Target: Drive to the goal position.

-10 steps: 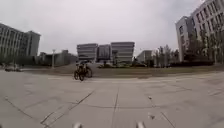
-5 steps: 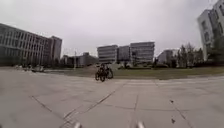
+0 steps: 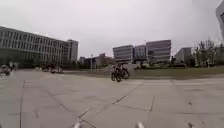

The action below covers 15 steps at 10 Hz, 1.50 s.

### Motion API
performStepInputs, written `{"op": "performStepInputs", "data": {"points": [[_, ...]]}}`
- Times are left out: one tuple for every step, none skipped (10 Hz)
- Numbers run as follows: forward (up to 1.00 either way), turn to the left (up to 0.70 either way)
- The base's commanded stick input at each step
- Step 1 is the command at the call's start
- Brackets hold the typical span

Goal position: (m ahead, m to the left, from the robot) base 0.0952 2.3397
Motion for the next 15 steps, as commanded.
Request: {"op": "performStepInputs", "data": {"points": [[0.00, 0.50], [0.00, 0.50], [0.05, 0.43], [0.22, 0.21], [0.45, 0.16], [0.50, 0.14], [0.50, 0.10], [0.50, 0.05], [0.50, 0.00], [0.50, 0.00], [0.50, 0.00], [0.50, 0.00], [0.50, 0.00], [0.50, 0.00], [0.50, 0.00]]}}
